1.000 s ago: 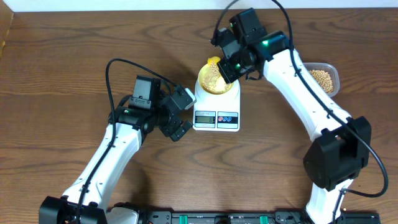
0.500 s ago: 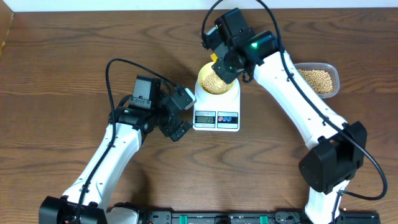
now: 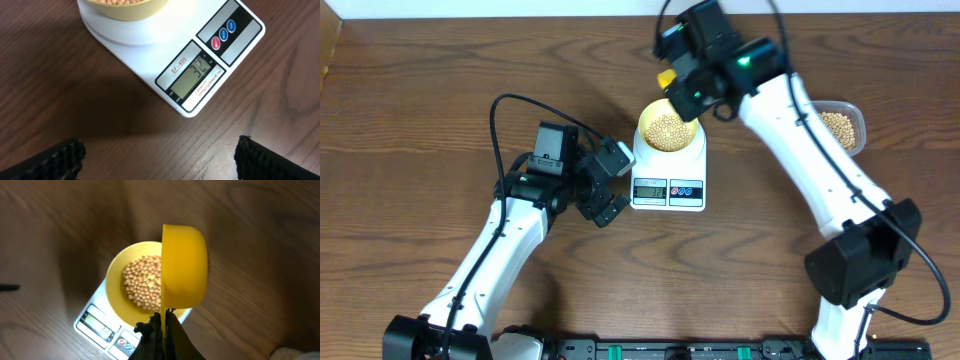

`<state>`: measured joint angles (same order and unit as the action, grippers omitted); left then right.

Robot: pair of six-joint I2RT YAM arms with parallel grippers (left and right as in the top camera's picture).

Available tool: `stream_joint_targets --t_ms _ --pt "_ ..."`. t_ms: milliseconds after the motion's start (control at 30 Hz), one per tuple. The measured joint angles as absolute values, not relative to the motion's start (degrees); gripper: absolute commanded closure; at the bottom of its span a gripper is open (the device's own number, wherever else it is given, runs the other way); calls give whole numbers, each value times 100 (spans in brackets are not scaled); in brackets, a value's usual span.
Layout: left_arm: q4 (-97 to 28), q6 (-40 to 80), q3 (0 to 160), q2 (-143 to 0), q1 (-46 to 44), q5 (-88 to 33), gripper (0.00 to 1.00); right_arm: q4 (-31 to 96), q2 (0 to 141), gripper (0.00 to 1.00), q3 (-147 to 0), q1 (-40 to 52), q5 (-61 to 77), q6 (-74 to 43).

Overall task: Scoop item into bowl and weigh 50g on scale
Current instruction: 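Return the empty scoop to the soybean tub with the right gripper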

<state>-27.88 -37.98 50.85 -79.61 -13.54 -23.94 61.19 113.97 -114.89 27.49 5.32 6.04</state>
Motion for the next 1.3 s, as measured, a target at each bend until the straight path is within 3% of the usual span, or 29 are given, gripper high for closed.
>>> stream_joint_targets --t_ms 267,533,767,1300 --pt "-2786 -3798 5085 -7961 -1354 -2410 3 8075 11397 99 -12641 1330 1109 202" --pt "-2786 -3798 5085 -7961 -1354 -2410 2 9338 11399 99 -12840 156 395 143" --pt "-2786 -3798 5085 -7961 -1354 -2410 2 9216 11402 99 -12263 -224 -331 213" --pt "-2788 -3798 5085 -7961 -1354 -2410 3 8324 11424 99 -11030 -10 -1498 226"
